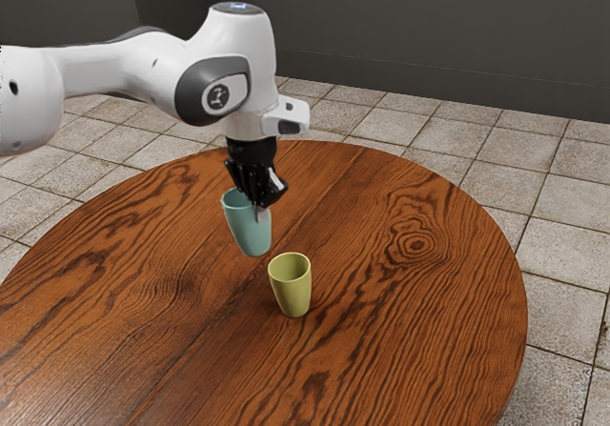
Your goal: Place the left cup onto the right cup
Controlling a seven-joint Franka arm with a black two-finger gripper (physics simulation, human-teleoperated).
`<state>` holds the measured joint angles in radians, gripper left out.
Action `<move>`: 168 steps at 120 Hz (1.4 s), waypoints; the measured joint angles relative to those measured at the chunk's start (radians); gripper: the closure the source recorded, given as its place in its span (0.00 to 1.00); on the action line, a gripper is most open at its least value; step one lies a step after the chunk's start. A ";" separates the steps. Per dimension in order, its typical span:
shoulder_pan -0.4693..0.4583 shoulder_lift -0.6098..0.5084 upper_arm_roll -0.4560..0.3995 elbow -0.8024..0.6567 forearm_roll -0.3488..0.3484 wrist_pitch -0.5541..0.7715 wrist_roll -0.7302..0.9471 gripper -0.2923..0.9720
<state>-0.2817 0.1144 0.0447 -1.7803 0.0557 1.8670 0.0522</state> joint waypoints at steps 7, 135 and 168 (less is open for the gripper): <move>0.000 0.000 -0.003 -0.001 0.000 0.019 -0.001 0.85; -0.002 0.035 -0.034 -0.048 0.008 0.143 -0.021 0.85; -0.002 0.048 -0.034 -0.046 0.032 0.152 -0.024 0.85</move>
<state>-0.2836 0.1623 0.0102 -1.8262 0.0875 2.0193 0.0281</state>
